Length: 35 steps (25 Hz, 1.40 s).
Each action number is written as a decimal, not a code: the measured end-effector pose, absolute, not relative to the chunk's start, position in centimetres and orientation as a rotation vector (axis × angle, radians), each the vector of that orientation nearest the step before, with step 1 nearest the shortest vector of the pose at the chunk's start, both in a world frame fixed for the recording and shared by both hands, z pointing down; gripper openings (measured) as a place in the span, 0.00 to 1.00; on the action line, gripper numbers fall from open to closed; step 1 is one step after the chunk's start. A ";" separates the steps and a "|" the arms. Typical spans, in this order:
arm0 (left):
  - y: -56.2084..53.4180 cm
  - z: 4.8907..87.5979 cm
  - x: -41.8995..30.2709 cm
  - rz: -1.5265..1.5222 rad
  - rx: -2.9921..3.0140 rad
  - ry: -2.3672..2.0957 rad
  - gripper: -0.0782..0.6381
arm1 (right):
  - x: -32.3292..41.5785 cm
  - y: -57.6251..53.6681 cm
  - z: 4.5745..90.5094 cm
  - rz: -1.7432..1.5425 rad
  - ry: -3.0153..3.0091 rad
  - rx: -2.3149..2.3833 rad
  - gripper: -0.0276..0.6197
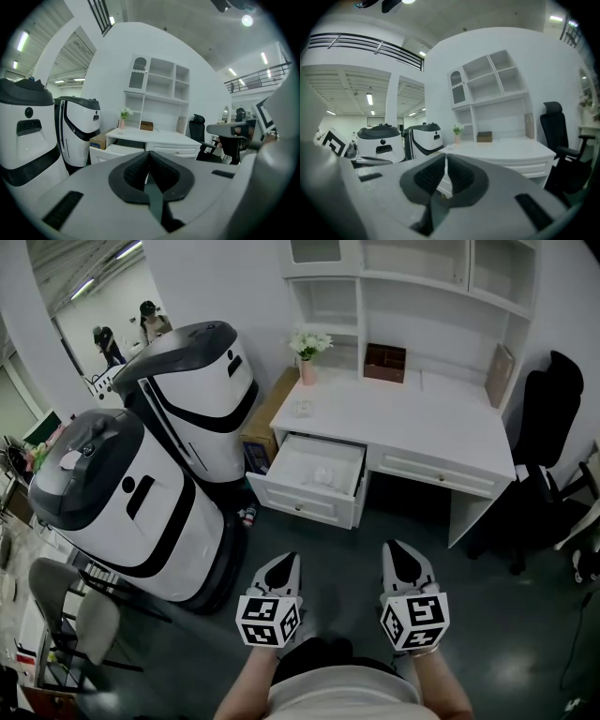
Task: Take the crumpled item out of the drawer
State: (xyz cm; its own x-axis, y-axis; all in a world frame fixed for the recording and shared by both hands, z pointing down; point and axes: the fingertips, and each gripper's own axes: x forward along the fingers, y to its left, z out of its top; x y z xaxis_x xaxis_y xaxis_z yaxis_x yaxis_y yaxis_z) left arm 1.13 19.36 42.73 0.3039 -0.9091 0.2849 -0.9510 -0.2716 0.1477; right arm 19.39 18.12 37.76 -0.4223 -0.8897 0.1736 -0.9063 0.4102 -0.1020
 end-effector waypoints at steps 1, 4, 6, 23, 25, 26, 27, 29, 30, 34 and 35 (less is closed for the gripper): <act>19.4 42.6 1.2 0.204 2.288 -1.688 0.10 | 19.4 18.2 37.7 0.270 -2.564 1.625 0.05; 19.4 42.4 1.4 0.205 2.291 -1.691 0.10 | 19.2 18.3 37.8 0.280 -2.573 1.599 0.08; 19.4 42.4 1.5 0.209 2.290 -1.691 0.10 | 19.1 18.5 37.9 0.291 -2.583 1.582 0.12; 15.7 44.3 0.1 0.247 2.225 -1.705 0.10 | 17.7 13.9 39.2 0.314 -2.589 1.545 0.23; 14.4 44.5 -0.2 0.245 2.218 -1.703 0.10 | 17.5 12.7 39.5 0.327 -2.579 1.540 0.24; 13.6 44.5 -0.2 0.242 2.218 -1.702 0.10 | 17.4 12.0 39.8 0.339 -2.575 1.536 0.25; 12.9 44.5 -0.3 0.241 2.219 -1.700 0.10 | 17.4 11.2 40.0 0.351 -2.571 1.533 0.26; 11.3 44.6 -0.3 0.245 2.223 -1.694 0.10 | 17.2 9.8 40.3 0.373 -2.570 1.527 0.26; 10.5 44.7 -0.4 0.248 2.225 -1.691 0.10 | 17.1 9.1 40.4 0.384 -2.571 1.526 0.26; 7.0 44.9 -1.2 0.253 2.226 -1.682 0.10 | 16.3 5.8 41.1 0.424 -2.551 1.530 0.26; 6.1 45.0 -1.5 0.253 2.226 -1.679 0.10 | 16.0 4.9 41.3 0.431 -2.545 1.529 0.26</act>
